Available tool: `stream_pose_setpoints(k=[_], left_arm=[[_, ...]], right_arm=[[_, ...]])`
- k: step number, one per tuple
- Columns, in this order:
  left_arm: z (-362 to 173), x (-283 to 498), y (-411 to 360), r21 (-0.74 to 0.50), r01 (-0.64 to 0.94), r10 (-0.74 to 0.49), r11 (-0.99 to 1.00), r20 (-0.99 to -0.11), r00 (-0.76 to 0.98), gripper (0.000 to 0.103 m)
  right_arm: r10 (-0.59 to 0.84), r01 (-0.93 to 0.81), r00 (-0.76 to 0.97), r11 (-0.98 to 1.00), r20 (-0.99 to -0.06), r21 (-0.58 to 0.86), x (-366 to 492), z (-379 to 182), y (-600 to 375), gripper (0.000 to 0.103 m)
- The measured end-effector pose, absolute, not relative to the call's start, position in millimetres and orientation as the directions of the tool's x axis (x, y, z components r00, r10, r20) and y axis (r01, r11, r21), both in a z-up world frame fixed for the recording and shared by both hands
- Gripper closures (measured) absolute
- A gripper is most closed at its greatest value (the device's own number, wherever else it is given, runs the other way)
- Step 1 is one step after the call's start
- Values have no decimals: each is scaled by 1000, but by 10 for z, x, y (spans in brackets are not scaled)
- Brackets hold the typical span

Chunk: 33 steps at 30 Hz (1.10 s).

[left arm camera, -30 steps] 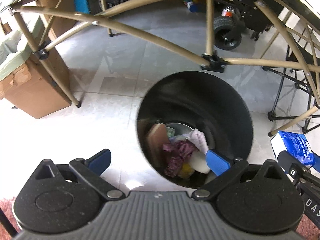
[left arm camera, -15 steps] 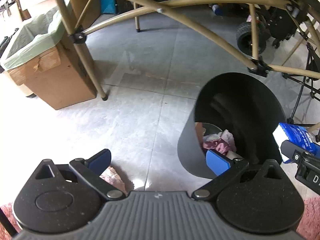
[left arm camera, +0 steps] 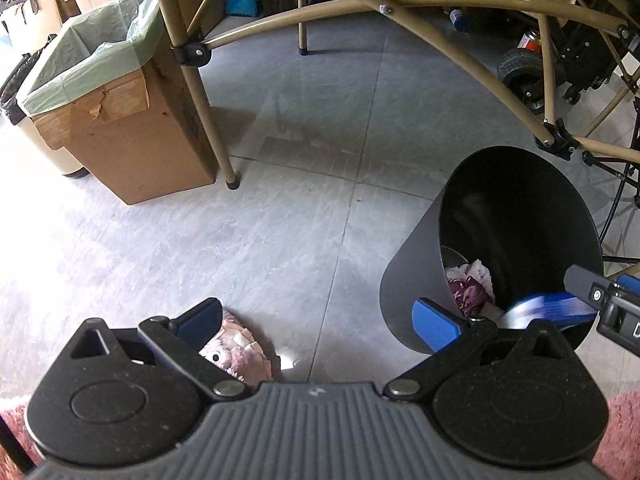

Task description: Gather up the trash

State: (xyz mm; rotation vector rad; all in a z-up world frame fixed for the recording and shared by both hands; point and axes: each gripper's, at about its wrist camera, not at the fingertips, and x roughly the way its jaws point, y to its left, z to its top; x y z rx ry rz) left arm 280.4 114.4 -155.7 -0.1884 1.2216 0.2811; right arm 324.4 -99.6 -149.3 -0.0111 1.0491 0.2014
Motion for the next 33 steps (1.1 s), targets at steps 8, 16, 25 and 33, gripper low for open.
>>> stream_pose_setpoints(k=[8,16,25,33], left_arm=[[-1539,2785,1156,4,-310,109,951,-940,324,0],[-1415,2733,1059,12,-287,126,958,-916,382,0],[-930,2419,819,-8,-223,126,975,-804,581,0],[-421,1750,554,-2,-131,97,991,-659,746,0]], right_arm=[[156,-174,484,981,-861,79,3279,-1490,-961,5],[175,-181,492,979,-853,97,3216,-1446,-1062,0],[194,-214,599,974,-777,79,2865,-1067,-1303,0],[238,-245,694,966,-680,88,2110,-617,-1690,0]])
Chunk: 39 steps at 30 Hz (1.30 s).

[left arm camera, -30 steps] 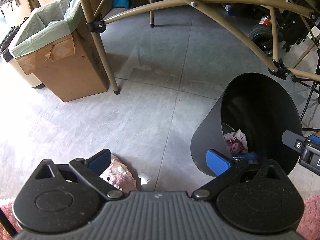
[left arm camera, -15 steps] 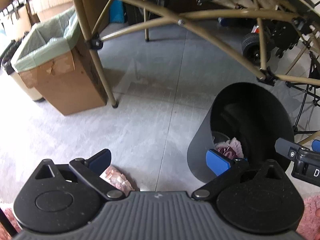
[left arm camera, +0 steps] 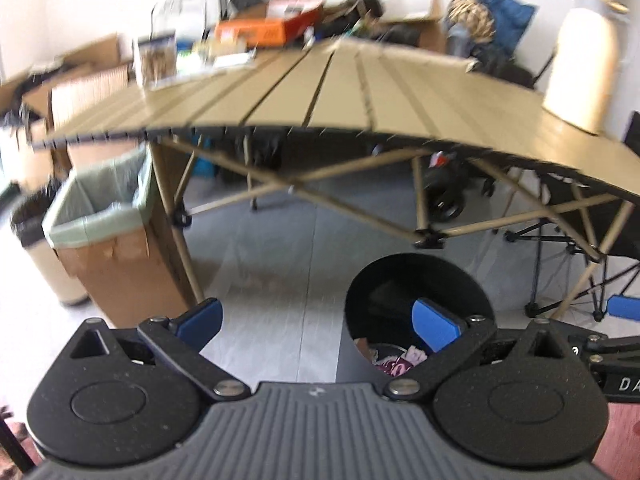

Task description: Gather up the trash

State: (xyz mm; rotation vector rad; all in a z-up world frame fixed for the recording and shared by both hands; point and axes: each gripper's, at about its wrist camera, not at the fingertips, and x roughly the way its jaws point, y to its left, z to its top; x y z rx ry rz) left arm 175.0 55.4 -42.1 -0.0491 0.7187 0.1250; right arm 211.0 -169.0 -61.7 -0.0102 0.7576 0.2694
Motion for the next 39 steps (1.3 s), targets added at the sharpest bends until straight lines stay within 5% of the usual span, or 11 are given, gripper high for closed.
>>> stream_pose_setpoints(k=[16,39], left_arm=[[-97,456,204,-9,-65,53,998,-468,882,0],[-230,312,268,-26,-63,41,998,-507,861,0]], right_arm=[[288,-297,802,952,-523,68,550,-204,-2318,0],[282,-294,784,953,-553,68,409,-281,-2260,0]])
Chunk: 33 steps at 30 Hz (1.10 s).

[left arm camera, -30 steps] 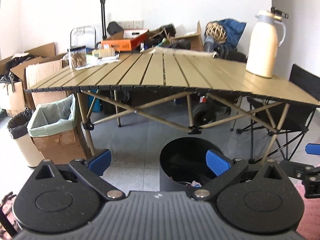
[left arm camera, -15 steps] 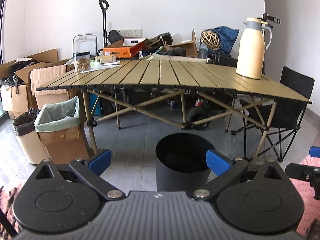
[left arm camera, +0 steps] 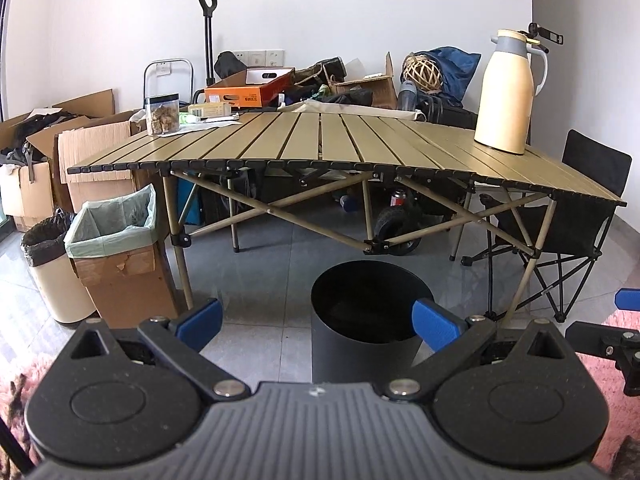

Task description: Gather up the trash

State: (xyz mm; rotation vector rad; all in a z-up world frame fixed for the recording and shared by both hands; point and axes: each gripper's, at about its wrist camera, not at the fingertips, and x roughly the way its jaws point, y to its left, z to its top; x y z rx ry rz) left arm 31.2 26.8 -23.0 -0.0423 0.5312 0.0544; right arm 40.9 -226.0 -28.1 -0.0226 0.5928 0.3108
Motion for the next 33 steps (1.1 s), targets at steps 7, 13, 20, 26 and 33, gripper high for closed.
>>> stream_pose_setpoints(k=[7,13,20,26,33], left_arm=[[-239,321,283,-30,-61,37,998,-508,861,0],[-257,325,266,-33,-59,35,998,-507,861,0],[-250,330,251,-33,-59,35,998,-505,862,0],[-240,331,243,-31,-59,36,998,-502,864,0],[-217,311,244,-29,-53,32,998,-493,869,0]], right_arm=[[278,-295,784,953,-555,62,430,-287,-2215,0],[273,-292,785,955,-556,57,441,-287,-2203,0],[272,-291,785,955,-556,55,439,-285,-2202,0],[269,-288,789,956,-553,54,422,-264,-2211,0],[266,-285,793,957,-548,52,411,-251,-2225,0]])
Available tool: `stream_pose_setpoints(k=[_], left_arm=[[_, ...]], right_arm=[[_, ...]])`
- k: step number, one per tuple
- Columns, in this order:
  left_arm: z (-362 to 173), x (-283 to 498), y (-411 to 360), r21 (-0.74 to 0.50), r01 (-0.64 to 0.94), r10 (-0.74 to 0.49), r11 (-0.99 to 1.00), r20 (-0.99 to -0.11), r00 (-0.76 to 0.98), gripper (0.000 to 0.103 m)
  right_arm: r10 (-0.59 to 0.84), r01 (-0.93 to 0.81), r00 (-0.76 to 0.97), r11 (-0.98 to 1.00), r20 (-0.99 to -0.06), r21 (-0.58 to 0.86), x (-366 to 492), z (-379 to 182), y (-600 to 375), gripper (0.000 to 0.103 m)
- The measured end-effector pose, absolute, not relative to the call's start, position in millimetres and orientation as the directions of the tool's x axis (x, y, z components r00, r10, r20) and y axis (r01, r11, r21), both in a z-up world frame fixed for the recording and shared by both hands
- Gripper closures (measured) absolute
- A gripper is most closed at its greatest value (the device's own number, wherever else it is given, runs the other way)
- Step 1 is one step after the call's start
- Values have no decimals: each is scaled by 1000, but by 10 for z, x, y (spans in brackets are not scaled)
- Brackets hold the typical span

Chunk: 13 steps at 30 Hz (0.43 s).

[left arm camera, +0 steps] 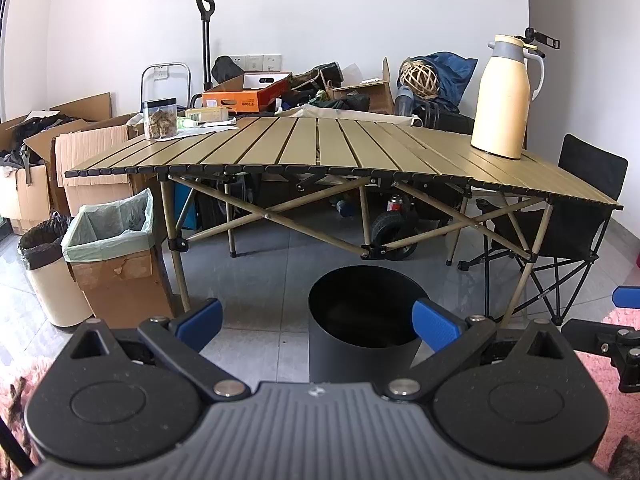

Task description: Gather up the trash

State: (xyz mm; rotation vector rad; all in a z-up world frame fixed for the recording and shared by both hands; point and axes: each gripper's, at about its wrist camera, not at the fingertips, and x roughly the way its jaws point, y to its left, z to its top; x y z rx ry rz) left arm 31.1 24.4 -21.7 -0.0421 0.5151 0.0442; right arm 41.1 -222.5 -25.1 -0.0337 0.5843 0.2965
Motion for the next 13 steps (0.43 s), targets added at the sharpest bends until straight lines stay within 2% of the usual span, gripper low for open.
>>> stream_pose_setpoints(k=[13], left_arm=[[-179,270,235,-32,-24,6,999,-471,882,0]], right_arm=[[260,-279,806,959,-532,46,355,-229,-2224,0]])
